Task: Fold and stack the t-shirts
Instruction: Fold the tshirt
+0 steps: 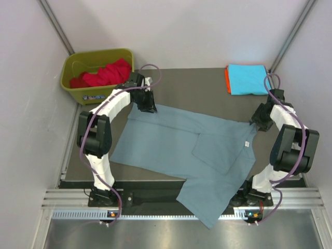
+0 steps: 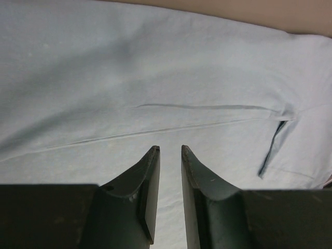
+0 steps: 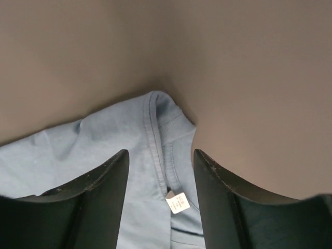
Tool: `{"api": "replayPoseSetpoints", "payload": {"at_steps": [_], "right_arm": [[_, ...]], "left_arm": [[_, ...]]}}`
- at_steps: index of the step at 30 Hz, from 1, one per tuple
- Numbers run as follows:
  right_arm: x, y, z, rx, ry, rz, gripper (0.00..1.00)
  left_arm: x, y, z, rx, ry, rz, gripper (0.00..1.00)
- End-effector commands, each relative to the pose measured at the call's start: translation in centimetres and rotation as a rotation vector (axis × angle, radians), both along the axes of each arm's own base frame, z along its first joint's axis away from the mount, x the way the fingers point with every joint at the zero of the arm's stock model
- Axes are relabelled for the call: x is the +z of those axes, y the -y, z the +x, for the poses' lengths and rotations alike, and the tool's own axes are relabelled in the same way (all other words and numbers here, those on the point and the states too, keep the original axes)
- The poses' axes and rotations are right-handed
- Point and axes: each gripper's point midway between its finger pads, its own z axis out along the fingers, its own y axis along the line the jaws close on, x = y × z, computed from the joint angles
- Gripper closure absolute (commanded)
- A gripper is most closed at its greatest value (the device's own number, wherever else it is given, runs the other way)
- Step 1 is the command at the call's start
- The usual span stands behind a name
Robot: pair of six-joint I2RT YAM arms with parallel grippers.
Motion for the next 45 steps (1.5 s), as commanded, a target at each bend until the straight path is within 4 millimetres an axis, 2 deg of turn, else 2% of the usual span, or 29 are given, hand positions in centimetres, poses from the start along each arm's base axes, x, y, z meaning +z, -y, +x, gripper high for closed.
{"api": "replayPoseSetpoints", "payload": {"at_steps": [1,3,9,14,17,18,20,27,32,34,38,40,42,45], "right_arm": [[1.2,0.8,3.0,0.032,0.097,-0.016,0.51],[0.8,0.9,3.2,0.034,0.093,-0.018,0.57],[0.2,1.2,3.9,0.048,0.088,-0.023,0.62],[-1.5,1.5,3.9,0.053,0.043,-0.014,0.71],[-2.1,1.8,3.6,0.044,0.02,-0.024,0.86],[-2.3,2.1,3.3,0.032,0.01,-0.035,0.96],[-2.5,2.3,3.1,0.03,0.003,-0.044,1.0],[-1.9,4.6,3.1,0.016,-0.004,-0.171,1.0],[-1.9,4.4,3.6,0.028,-0.007,-0.158,0.98],[-1.1,4.1,3.3,0.029,-0.008,-0.15,0.93],[1.3,3.9,2.7,0.038,0.01,-0.16,0.72],[1.9,3.9,2.6,0.046,0.022,-0.169,0.68],[1.5,4.1,2.8,0.066,0.01,-0.172,0.61],[0.5,4.0,3.2,0.099,-0.015,-0.156,0.57]], "left_arm": [[1.4,-1.2,1.0,-0.012,0.054,0.001,0.72],[1.4,-1.6,1.3,-0.007,0.051,-0.005,0.72],[2.2,-2.4,1.9,0.011,0.058,-0.022,0.73],[2.1,-2.3,2.0,0.008,0.05,-0.027,0.73],[2.4,-2.6,2.2,0.015,0.059,-0.017,0.73],[2.6,-2.7,2.4,0.02,0.065,-0.016,0.73],[2.8,-2.9,2.6,0.026,0.07,-0.014,0.73],[3.5,-3.3,3.2,0.053,0.092,-0.008,0.73],[3.5,-3.4,3.0,0.062,0.084,-0.01,0.74],[3.4,-3.3,2.9,0.061,0.081,-0.014,0.74],[3.0,-2.9,2.1,0.052,0.051,-0.043,0.74],[2.6,-2.6,1.8,0.048,0.032,-0.062,0.74],[2.0,-2.4,1.1,0.046,0.001,-0.07,0.75],[1.8,-2.5,0.5,0.04,-0.002,-0.074,0.75]]}}
